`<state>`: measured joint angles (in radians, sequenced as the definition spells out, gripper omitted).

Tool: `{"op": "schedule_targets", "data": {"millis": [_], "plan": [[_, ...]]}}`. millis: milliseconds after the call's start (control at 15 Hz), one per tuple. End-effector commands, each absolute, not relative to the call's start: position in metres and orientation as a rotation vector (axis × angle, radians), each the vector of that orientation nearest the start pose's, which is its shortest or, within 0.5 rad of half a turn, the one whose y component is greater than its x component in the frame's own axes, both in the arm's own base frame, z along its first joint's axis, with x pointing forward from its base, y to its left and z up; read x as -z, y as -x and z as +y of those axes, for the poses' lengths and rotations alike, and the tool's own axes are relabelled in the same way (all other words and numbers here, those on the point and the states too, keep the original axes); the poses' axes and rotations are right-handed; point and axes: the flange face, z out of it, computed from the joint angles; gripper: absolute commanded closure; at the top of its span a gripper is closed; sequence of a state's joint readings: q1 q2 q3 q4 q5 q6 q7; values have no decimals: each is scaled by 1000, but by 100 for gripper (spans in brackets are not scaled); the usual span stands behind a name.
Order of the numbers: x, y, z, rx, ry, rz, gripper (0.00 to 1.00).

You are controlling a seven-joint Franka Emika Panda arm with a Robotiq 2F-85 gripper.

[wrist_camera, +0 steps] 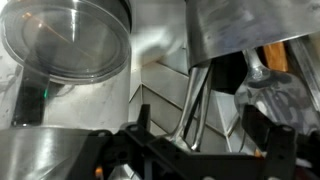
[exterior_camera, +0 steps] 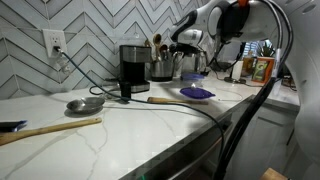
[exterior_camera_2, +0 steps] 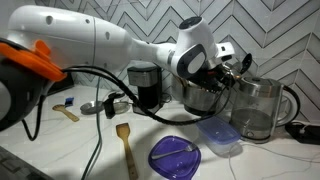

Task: Remove the soup ladle from the utensil holding bucket and put it on the countertop next to the wooden spatula

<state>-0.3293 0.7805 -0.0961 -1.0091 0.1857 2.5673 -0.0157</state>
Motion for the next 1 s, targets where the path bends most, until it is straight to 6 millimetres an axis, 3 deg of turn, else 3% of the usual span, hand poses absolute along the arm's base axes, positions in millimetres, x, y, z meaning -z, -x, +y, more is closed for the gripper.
{"op": "schedule_targets", "data": {"millis": [0, 467, 600, 667, 933], "plan": [[-477, -764, -317, 1276, 2827, 717, 33], [-471, -772, -317, 1303, 2811, 748, 76], [-470, -773, -319, 1314, 2808, 758, 97], [-470, -773, -320, 1318, 2806, 763, 100], [-481, -773, -316, 1332, 2794, 784, 98]]}}
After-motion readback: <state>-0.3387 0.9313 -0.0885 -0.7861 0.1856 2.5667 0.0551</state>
